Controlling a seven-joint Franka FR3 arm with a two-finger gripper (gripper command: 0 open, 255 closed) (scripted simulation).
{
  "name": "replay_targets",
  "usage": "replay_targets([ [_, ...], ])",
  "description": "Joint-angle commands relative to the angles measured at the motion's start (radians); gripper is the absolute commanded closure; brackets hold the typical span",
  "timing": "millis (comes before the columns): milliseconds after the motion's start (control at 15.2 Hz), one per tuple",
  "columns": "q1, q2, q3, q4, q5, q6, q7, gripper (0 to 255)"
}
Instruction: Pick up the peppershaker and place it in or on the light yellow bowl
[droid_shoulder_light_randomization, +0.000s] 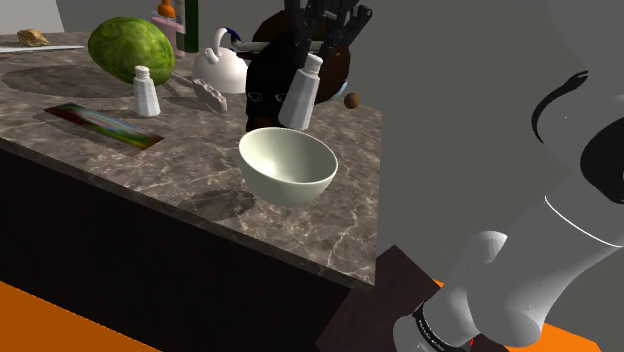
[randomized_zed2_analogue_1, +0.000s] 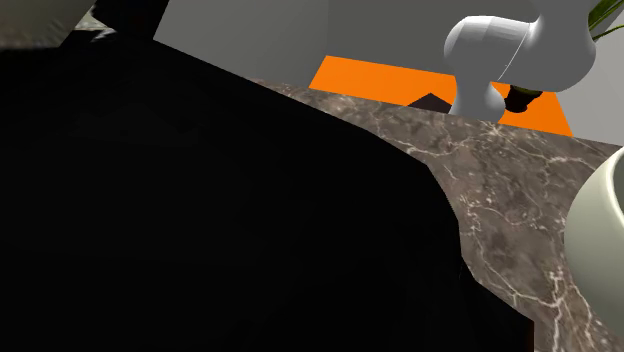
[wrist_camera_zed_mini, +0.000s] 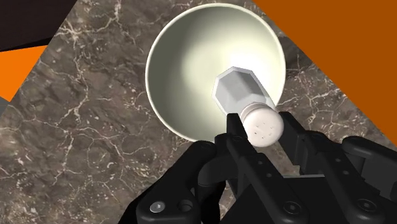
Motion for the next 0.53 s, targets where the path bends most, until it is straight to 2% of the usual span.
replay_targets([
  [0,-0.003,-0.031,-0.004,-0.071,0.004,0.041,-0.010,255],
  [462,-0.007,-0.106,-0.009,-0.265,0.013,0.158,-0.034,255],
])
